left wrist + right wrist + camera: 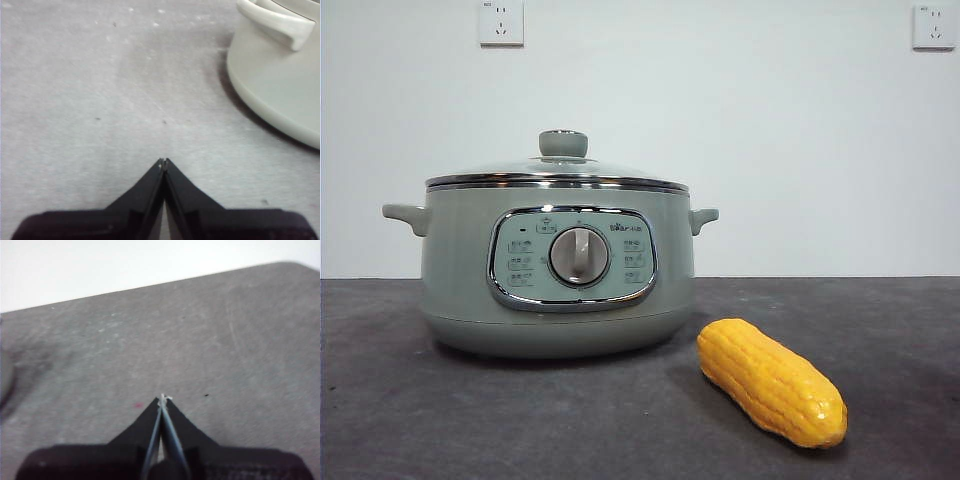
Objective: Pick up the corn,open the lid,put the corn in the pot,close the lid
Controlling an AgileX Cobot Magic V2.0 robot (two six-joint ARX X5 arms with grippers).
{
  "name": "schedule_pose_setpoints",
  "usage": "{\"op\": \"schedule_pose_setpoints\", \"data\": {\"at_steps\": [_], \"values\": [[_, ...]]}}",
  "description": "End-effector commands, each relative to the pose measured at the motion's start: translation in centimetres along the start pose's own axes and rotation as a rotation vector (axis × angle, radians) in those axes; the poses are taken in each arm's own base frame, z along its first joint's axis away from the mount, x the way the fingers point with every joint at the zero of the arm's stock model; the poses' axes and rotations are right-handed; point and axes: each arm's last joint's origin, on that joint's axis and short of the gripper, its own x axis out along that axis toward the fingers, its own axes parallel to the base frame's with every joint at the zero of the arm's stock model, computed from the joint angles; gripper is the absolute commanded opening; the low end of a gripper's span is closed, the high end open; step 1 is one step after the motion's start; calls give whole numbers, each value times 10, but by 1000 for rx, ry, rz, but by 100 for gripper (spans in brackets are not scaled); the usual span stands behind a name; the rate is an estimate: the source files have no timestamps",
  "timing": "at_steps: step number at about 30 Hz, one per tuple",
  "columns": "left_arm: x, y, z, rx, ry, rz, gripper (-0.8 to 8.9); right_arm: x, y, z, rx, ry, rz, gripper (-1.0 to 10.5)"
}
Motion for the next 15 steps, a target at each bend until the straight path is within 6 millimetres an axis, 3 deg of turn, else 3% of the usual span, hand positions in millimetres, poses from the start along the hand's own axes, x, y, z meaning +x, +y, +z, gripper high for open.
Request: {"op": "schedule_pose_setpoints", "data": {"at_steps": [1, 7, 15], "values": [[-4, -3, 17, -44, -47, -49, -5, -6, 3, 16, 94, -43, 31, -9], [-14, -11, 58, -68, -97, -188, -5, -19, 12, 54, 153, -37, 105, -9], [-21, -24, 112, -112, -82, -499, -4, -27, 27, 102, 177, 247, 256, -8]]}}
